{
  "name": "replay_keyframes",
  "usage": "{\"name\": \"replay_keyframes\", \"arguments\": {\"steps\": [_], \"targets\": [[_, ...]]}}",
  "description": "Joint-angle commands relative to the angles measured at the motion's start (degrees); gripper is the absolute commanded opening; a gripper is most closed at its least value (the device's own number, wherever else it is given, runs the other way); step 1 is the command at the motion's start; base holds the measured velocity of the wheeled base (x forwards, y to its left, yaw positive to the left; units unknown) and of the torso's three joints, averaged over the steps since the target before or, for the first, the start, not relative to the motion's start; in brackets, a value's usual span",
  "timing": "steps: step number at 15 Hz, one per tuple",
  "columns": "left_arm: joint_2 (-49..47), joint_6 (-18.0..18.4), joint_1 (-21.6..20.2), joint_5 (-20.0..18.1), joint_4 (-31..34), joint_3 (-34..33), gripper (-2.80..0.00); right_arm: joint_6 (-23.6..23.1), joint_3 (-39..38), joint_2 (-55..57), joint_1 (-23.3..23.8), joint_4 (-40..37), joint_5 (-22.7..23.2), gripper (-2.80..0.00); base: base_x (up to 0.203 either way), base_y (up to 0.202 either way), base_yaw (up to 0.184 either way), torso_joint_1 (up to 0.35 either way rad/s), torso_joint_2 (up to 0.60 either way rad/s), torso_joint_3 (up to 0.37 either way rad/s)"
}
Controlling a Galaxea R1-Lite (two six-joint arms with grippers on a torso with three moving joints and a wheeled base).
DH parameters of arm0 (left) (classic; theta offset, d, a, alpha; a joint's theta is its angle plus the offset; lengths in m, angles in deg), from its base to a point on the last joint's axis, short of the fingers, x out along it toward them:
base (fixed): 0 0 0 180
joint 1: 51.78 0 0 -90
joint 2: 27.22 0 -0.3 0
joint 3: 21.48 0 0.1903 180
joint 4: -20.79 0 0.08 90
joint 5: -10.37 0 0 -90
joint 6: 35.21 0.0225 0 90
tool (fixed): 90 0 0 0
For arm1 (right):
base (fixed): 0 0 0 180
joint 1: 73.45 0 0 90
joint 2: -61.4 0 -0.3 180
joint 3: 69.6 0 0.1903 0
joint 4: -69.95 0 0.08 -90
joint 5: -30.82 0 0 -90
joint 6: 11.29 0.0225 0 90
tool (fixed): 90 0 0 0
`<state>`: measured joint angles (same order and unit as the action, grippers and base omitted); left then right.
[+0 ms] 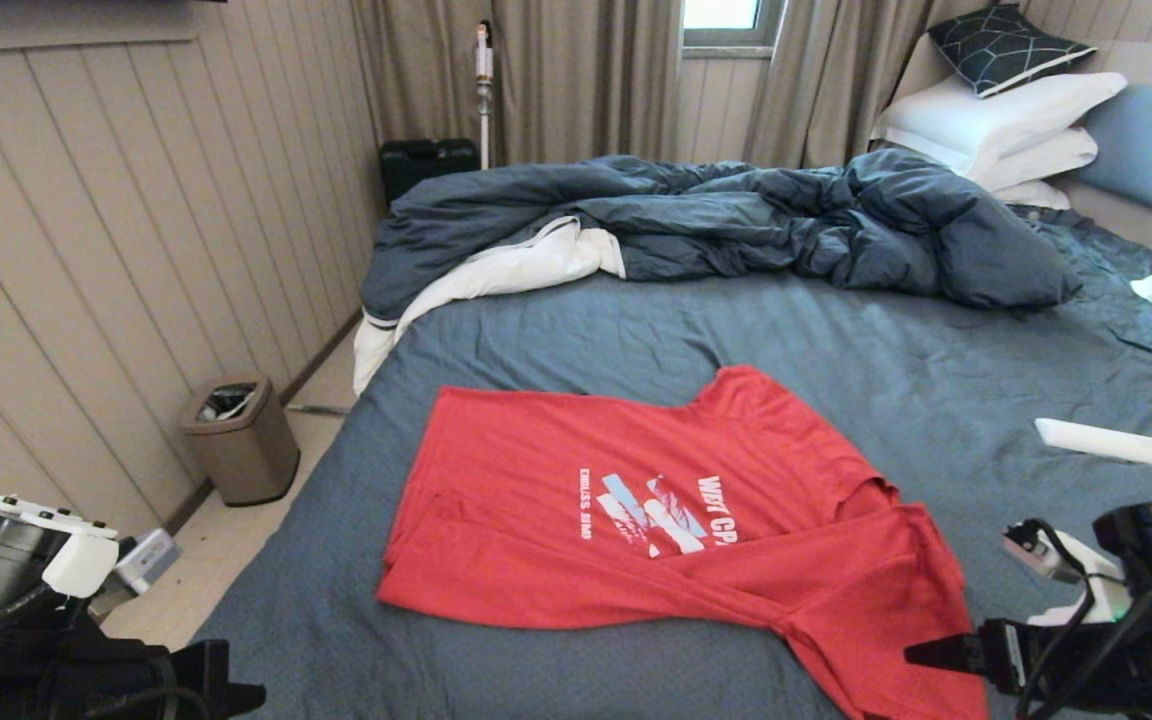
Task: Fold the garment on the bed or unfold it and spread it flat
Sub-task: Fold the red T-shirt
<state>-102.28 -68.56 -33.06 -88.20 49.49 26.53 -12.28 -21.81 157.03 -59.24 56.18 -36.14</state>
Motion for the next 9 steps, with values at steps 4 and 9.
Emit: {"name": "replay_keyframes", "arguments": {"steps": [4, 9], "targets": [[-1.37, -0.15, 0.09, -0.16, -0.76, -0.02, -2.8, 0.02, 0.72, 2.34, -1.9, 0.18, -1.18, 0.0, 0.0, 0.0, 0.0, 0.0, 0.0, 0.0], [-2.64, -0.15, 0.1, -0.31, -2.26, -0.03, -2.8, 0.02, -0.16, 3.33, -3.05, 2.53, -4.67, -2.8, 0.0, 0.0, 0.0, 0.0, 0.0, 0.0]]}}
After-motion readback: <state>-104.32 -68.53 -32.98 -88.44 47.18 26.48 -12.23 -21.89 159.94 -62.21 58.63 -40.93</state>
